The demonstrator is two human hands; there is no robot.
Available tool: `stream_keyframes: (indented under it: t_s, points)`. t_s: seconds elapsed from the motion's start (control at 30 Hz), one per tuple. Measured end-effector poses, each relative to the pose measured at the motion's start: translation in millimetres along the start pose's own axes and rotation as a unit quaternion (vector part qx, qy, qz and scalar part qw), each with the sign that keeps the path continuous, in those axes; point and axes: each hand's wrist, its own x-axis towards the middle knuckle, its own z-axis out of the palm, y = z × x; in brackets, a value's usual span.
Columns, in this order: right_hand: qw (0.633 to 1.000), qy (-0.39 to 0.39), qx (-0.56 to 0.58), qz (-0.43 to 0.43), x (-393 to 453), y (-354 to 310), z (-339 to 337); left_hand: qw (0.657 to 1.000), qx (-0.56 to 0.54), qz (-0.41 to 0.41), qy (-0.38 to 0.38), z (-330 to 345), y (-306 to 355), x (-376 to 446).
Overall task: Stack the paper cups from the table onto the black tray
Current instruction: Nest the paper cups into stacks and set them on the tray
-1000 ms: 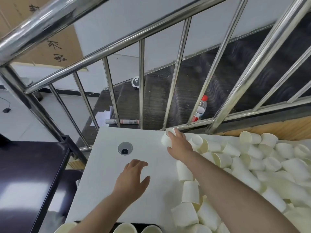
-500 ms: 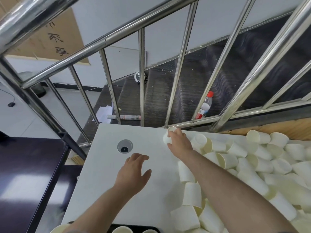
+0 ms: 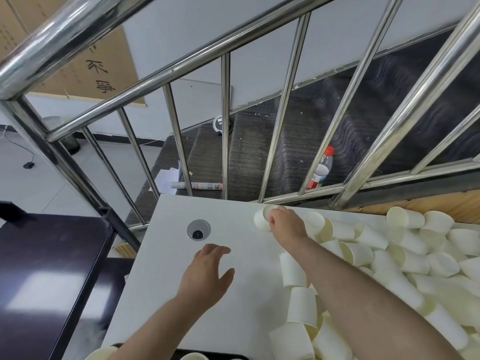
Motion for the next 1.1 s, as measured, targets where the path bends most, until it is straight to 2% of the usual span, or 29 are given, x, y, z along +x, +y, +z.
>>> stream_keyframes:
  t_s: [0.1, 0.17, 0.2, 0.3, 0.33, 0.4, 0.53, 0.6, 0.67, 0.7, 0.77, 0.83, 0.87, 0.9, 0.97, 1.03, 1.1]
  points:
    - [0.993, 0.018, 0.114, 0.017, -7, -3, -2, 1.0, -0.012, -0.019, -0.003, 1, -3, 0]
    - [0.962, -0.009, 0.269, 0.051, -18, -11, -8, 0.999, -0.036, -0.038, -0.002, 1, -3, 1]
    - [0.928, -0.045, 0.362, 0.071, -25, -16, -12, 0.997, -0.056, -0.047, 0.002, 1, -3, 2]
    - [0.778, -0.184, 0.589, 0.112, -49, -23, -27, 0.988, -0.138, -0.065, 0.025, -2, -3, 4]
    - [0.742, -0.218, 0.624, 0.116, -57, -22, -31, 0.984, -0.164, -0.06, 0.027, -2, -3, 4]
    - [0.701, -0.261, 0.655, 0.113, -67, -18, -37, 0.979, -0.198, -0.034, 0.02, -3, -3, 5]
    - [0.656, -0.306, 0.68, 0.116, -77, -10, -37, 0.956, -0.295, -0.005, -0.005, -2, 2, 5]
    - [0.647, -0.32, 0.682, 0.113, -80, -7, -37, 0.949, -0.316, -0.008, -0.001, -1, 3, 6]
    - [0.669, -0.304, 0.668, 0.119, -81, -4, -37, 0.961, -0.277, -0.006, 0.019, 1, 1, 6]
    - [0.7, -0.272, 0.649, 0.127, -80, -3, -37, 0.971, -0.237, -0.006, 0.029, 0, -1, 7]
    - [0.797, -0.137, 0.571, 0.141, -75, 1, -32, 0.992, -0.121, -0.006, 0.026, -3, -2, 7]
    - [0.9, 0.025, 0.41, 0.146, -69, 12, -25, 1.0, 0.015, -0.006, -0.009, -4, -1, 6]
    - [0.937, 0.064, 0.309, 0.147, -66, 17, -23, 0.998, 0.064, -0.005, -0.027, -4, -2, 5]
    - [0.962, 0.066, 0.22, 0.149, -66, 22, -22, 0.994, 0.099, -0.007, -0.043, -2, -2, 3]
    - [0.984, 0.002, 0.094, 0.153, -65, 28, -22, 0.987, 0.143, -0.009, -0.07, 2, -4, 0]
    - [0.985, -0.057, 0.037, 0.158, -64, 29, -21, 0.982, 0.166, -0.008, -0.087, 8, -6, -2]
    - [0.983, -0.077, 0.025, 0.164, -63, 30, -17, 0.979, 0.176, -0.007, -0.101, 14, -6, -5]
